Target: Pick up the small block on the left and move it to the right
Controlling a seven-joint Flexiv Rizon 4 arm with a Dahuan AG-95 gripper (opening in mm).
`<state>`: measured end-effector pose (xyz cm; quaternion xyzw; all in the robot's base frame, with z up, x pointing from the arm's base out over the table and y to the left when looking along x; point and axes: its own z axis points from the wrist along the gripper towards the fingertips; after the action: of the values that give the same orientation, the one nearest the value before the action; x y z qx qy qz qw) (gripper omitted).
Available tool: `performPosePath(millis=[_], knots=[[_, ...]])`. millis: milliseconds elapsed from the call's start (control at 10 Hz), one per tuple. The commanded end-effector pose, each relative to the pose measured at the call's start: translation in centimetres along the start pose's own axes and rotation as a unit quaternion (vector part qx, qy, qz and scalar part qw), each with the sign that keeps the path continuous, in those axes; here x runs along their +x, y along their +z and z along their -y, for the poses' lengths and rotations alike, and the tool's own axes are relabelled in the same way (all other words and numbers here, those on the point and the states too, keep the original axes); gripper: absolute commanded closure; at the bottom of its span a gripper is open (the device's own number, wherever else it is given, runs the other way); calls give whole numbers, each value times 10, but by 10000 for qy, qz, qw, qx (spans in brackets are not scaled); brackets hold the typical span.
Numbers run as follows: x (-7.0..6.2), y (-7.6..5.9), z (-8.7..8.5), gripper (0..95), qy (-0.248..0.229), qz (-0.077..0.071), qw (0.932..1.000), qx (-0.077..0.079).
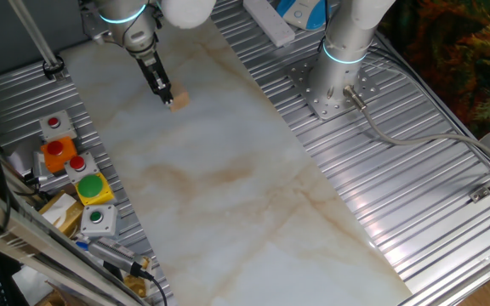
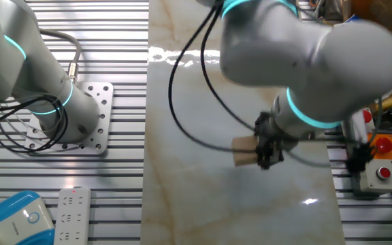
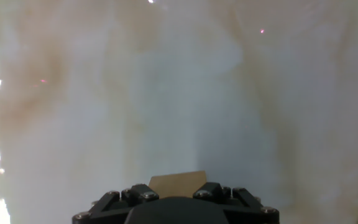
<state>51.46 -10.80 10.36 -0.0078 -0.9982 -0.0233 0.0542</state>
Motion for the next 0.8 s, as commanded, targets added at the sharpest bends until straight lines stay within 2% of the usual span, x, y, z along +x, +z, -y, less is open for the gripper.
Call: performPosePath(millis=[100,200,400,700,800], knots=[[-12,-16,-44,950,151,-67,9999,2],[-13,-20,-55,950,188,-70,9998,1],[-24,-31,-113,950,429,-70,9991,-22],[-38,-25,-178,950,621,-60,9980,-36],[-41,-22,-192,950,635,-53,9980,-48]])
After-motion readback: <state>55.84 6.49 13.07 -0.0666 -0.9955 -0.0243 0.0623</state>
